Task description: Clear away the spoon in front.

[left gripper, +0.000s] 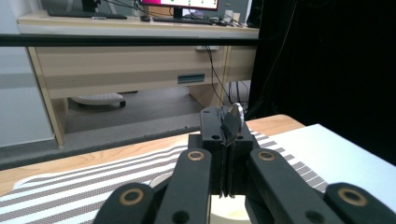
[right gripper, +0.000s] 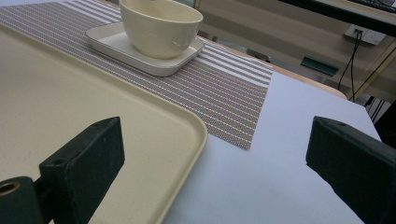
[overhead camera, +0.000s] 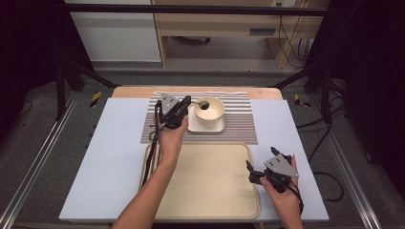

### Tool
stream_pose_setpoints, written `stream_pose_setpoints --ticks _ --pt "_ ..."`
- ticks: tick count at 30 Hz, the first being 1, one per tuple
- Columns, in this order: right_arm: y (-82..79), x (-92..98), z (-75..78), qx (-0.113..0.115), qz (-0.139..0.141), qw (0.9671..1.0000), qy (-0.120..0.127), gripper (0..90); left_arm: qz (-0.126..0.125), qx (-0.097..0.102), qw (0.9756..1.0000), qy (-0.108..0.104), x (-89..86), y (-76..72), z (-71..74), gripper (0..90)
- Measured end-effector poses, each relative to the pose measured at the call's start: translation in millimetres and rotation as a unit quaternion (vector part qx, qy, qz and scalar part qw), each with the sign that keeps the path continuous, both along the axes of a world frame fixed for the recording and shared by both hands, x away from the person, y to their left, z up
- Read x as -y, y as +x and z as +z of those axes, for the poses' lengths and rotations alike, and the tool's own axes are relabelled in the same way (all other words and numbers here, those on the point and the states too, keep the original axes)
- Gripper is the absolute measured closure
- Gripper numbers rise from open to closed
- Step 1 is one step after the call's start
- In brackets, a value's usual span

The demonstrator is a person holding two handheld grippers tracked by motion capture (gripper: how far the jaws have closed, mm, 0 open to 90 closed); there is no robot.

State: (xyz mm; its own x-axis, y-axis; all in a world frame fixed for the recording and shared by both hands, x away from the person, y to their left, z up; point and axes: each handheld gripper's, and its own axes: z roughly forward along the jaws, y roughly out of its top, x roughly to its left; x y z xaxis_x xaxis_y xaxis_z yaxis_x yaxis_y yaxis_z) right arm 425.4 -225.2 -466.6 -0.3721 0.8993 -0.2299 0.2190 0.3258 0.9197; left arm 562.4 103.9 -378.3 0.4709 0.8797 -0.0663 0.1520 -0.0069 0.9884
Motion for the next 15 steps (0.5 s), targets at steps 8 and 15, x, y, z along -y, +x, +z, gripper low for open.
stream_pose_setpoints --ticks 8,15 --pt "-0.6 -2.0 0.7 0.004 0.001 1.0000 -0.003 4.6 -0.005 0.006 1.0000 -0.005 -15.0 -25.8 10.8 88.7" --pt "0.3 -0.4 0.1 0.002 -0.003 1.0000 -0.004 4.6 -0.026 0.001 0.9996 0.011 -21.7 -50.9 13.3 88.7"
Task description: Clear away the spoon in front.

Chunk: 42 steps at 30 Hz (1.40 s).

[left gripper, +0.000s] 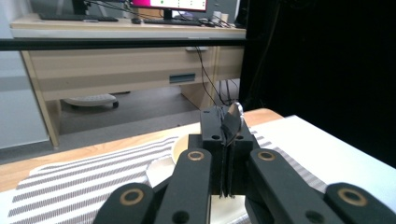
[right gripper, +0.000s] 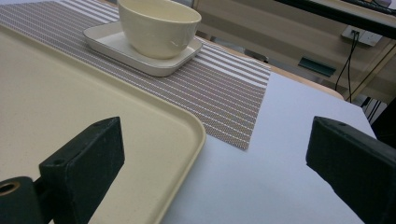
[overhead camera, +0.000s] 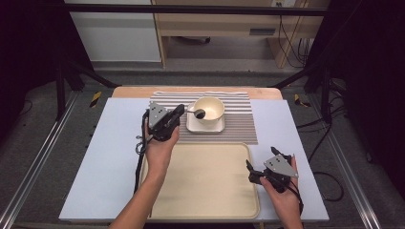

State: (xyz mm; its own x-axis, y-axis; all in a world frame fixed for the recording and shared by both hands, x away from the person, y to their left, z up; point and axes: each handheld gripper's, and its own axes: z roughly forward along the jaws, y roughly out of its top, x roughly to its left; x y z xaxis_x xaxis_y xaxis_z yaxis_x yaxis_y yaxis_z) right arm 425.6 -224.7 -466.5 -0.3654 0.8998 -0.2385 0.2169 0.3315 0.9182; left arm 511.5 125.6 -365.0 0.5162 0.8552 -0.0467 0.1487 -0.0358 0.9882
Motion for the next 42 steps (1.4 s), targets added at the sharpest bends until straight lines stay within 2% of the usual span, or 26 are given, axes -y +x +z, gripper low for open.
stream_pose_setpoints --ticks 4,13,20,27,42 --pt "-0.5 0.9 0.2 0.002 -0.004 1.0000 0.000 4.6 -0.008 -0.002 1.0000 0.003 -4.6 -13.0 0.7 88.7" --pt "-1.2 2.0 1.2 0.012 -0.014 0.9998 -0.002 4.7 -0.015 -0.019 0.9996 0.011 -16.3 -36.8 -4.8 88.7" --pt "-1.0 4.2 1.5 0.015 -0.019 0.9997 0.000 5.1 -0.035 -0.024 0.9986 0.030 -24.1 -58.9 -5.7 88.7" --pt "-1.2 5.5 1.9 0.019 -0.024 0.9995 0.000 5.1 -0.042 -0.041 0.9980 0.025 -33.8 -76.3 -8.6 88.7" --pt "-0.5 8.6 2.1 0.025 -0.031 0.9992 0.004 5.6 -0.041 -0.063 0.9970 0.018 -48.3 -97.7 -19.5 88.7"
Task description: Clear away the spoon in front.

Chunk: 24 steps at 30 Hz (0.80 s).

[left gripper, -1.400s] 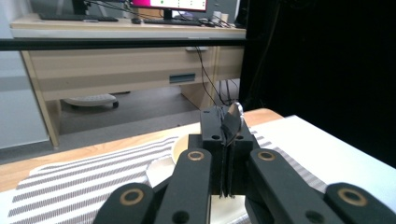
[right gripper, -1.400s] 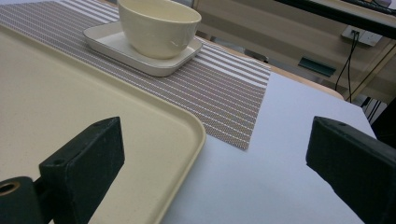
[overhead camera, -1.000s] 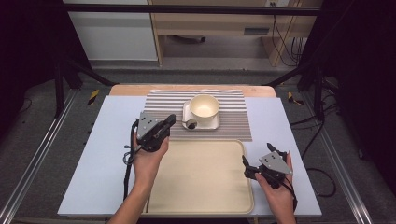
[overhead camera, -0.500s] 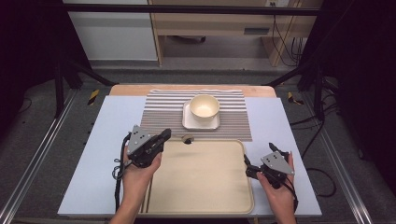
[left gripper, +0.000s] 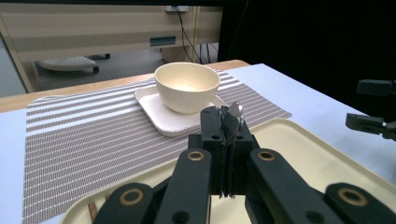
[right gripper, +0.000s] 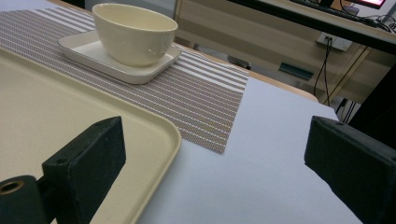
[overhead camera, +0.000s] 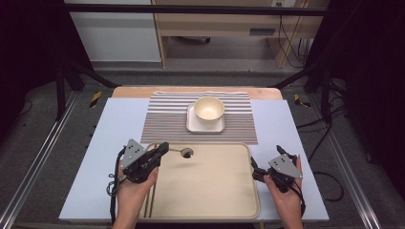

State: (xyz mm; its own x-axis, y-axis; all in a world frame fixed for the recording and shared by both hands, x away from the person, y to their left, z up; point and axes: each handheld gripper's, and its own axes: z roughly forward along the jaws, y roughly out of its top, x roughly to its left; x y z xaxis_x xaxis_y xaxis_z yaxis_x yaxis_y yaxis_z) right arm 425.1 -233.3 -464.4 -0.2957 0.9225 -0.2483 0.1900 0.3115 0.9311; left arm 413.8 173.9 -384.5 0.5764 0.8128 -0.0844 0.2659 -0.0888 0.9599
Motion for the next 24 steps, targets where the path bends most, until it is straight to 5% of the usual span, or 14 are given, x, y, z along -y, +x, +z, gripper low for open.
stream_pose_setpoints --ticks 24 --pt "-0.1 -0.9 -1.6 -0.006 -0.001 1.0000 0.006 5.5 0.006 -0.031 0.9994 -0.017 -29.4 -35.6 -12.8 88.7"
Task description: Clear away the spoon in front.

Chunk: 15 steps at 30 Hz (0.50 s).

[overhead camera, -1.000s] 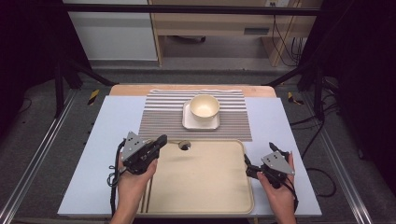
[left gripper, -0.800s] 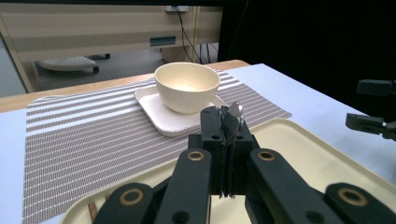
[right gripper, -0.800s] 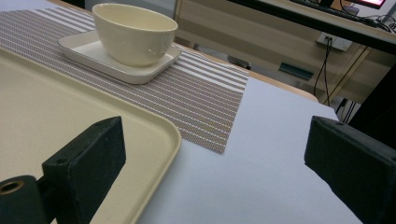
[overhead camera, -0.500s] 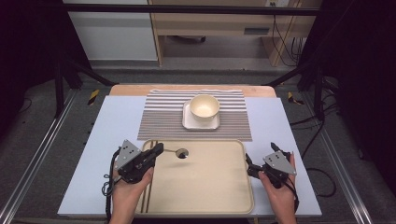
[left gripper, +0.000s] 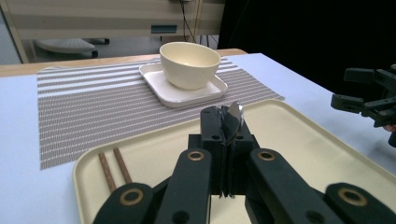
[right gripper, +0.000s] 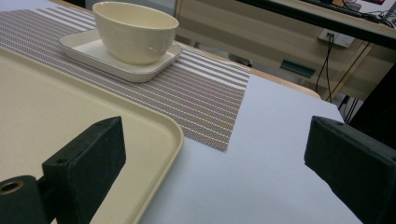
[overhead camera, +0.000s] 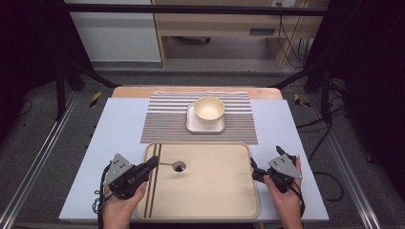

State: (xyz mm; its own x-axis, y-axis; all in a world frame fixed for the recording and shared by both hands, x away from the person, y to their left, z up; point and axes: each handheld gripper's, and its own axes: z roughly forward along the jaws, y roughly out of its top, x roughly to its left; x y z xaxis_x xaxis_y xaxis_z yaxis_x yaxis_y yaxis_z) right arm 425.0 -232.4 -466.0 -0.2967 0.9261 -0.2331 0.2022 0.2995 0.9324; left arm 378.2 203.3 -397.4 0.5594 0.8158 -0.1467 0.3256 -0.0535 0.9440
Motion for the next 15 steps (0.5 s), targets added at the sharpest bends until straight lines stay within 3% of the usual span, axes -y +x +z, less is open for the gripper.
stream_pose_setpoints --ticks 15 --pt "0.0 0.2 -0.4 0.000 -0.004 1.0000 0.000 5.5 -0.004 -0.010 0.9999 -0.008 -12.1 -4.3 -1.0 88.7"
